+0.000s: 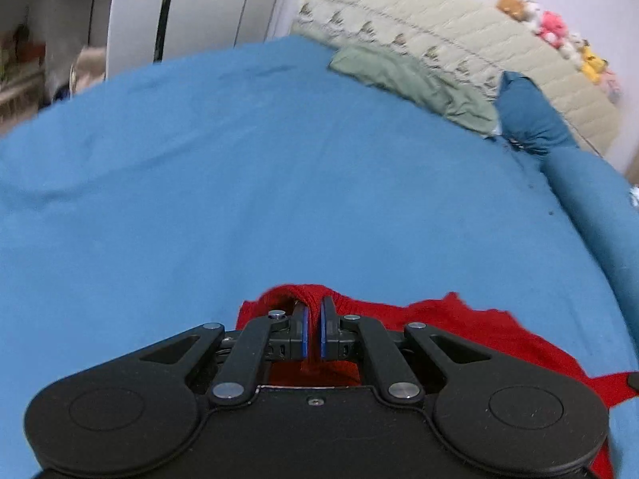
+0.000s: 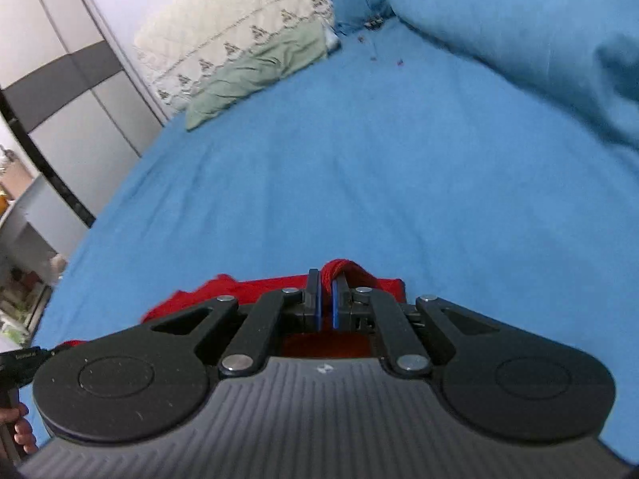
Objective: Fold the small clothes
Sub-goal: 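Grasp the hem with both tools and lift it toward the collar, then open both tools and lower them onto the folded red sweater edge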
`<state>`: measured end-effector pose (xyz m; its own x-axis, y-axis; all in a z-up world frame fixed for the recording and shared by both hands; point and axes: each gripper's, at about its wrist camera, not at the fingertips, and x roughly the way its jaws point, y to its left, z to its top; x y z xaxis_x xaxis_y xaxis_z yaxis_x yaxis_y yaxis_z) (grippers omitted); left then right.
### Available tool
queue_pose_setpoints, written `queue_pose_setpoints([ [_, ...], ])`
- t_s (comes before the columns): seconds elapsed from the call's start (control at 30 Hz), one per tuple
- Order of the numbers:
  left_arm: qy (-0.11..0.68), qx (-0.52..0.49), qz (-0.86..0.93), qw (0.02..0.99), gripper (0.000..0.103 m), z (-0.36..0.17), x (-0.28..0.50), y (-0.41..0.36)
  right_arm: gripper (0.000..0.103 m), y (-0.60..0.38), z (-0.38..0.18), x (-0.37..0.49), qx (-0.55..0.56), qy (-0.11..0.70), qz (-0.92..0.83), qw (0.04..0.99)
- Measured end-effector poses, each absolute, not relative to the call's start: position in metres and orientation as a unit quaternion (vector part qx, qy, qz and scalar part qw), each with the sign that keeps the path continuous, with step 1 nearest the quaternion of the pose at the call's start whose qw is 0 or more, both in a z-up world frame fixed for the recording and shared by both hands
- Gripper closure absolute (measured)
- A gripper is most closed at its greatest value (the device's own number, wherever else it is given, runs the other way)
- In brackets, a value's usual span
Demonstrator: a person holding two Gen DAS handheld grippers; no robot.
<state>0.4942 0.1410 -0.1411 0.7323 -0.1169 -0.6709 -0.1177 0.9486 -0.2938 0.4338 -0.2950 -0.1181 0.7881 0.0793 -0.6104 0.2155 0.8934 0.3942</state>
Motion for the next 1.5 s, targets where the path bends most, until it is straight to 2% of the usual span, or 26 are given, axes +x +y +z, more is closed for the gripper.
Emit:
queue_pose_setpoints([
  [0.13, 0.365, -0.153, -0.003, 0.918, 0.096, -0.152, 0.512, 0.137, 0.083, -0.302, -0.137, 0.459, 0.225, 0.318, -0.039, 0.92],
  [0.2, 0.355, -0.151, 0.0, 0.923, 0.092, -0.148, 0.512, 0.137, 0.079, -0.301, -0.14, 0.466, 0.217, 0.32, -0.044, 0.921],
  [0.23, 0.346, -0.149, 0.002, 0.926, 0.085, -0.143, 0.51, 0.138, 0.077, -0.301, -0.14, 0.467, 0.213, 0.319, -0.048, 0.922],
  [0.27, 0.338, -0.147, 0.004, 0.93, 0.067, -0.139, 0.508, 0.14, 0.064, -0.299, -0.137, 0.465, 0.209, 0.315, -0.047, 0.925],
  [0.3, 0.325, -0.14, 0.003, 0.935, 0.057, -0.131, 0.502, 0.14, 0.041, -0.298, -0.134, 0.46, 0.205, 0.307, -0.046, 0.928],
  [0.33, 0.309, -0.132, 0.0, 0.942, 0.043, -0.124, 0.491, 0.142, 0.032, -0.294, -0.129, 0.452, 0.194, 0.293, -0.046, 0.935],
  [0.37, 0.294, -0.12, -0.005, 0.948, 0.037, -0.118, 0.479, 0.141, 0.021, -0.288, -0.122, 0.444, 0.185, 0.279, -0.043, 0.941],
  [0.4, 0.282, -0.101, -0.015, 0.954, 0.036, -0.113, 0.465, 0.137, 0.014, -0.281, -0.118, 0.433, 0.172, 0.264, -0.03, 0.949],
  [0.47, 0.289, -0.076, -0.053, 0.953, 0.035, -0.114, 0.446, 0.13, 0.011, -0.265, -0.117, 0.418, 0.151, 0.259, 0.005, 0.954],
  [0.57, 0.339, -0.059, -0.105, 0.933, 0.034, -0.139, 0.431, 0.117, 0.011, -0.237, -0.138, 0.406, 0.128, 0.305, 0.054, 0.942],
  [0.7, 0.392, -0.049, -0.098, 0.913, 0.034, -0.185, 0.422, 0.118, 0.014, -0.231, -0.18, 0.405, 0.095, 0.371, 0.005, 0.924],
  [0.87, 0.389, -0.044, -0.098, 0.915, 0.034, -0.179, 0.418, 0.124, 0.016, -0.249, -0.183, 0.398, 0.09, 0.371, -0.062, 0.922],
  [1.0, 0.375, -0.015, -0.071, 0.924, 0.033, -0.154, 0.407, 0.122, 0.015, -0.264, -0.154, 0.373, 0.1, 0.35, -0.056, 0.93],
  [1.1, 0.335, 0.02, -0.062, 0.94, 0.026, -0.125, 0.378, 0.116, 0.012, -0.269, -0.121, 0.344, 0.077, 0.345, -0.051, 0.934],
  [1.17, 0.317, 0.027, -0.066, 0.946, 0.006, -0.11, 0.362, 0.11, 0.011, -0.273, -0.103, 0.324, 0.073, 0.35, -0.04, 0.933],
  [1.2, 0.313, 0.024, -0.074, 0.946, 0.003, -0.106, 0.357, 0.106, 0.007, -0.276, -0.097, 0.316, 0.074, 0.353, -0.032, 0.932],
  [1.33, 0.316, 0.004, -0.1, 0.944, 0.002, -0.105, 0.343, 0.084, 0.006, -0.28, -0.09, 0.298, 0.084, 0.381, -0.018, 0.92],
  [1.5, 0.354, -0.016, -0.123, 0.927, 0.002, -0.13, 0.351, 0.05, 0.008, -0.274, -0.126, 0.284, 0.086, 0.403, -0.028, 0.911],
])
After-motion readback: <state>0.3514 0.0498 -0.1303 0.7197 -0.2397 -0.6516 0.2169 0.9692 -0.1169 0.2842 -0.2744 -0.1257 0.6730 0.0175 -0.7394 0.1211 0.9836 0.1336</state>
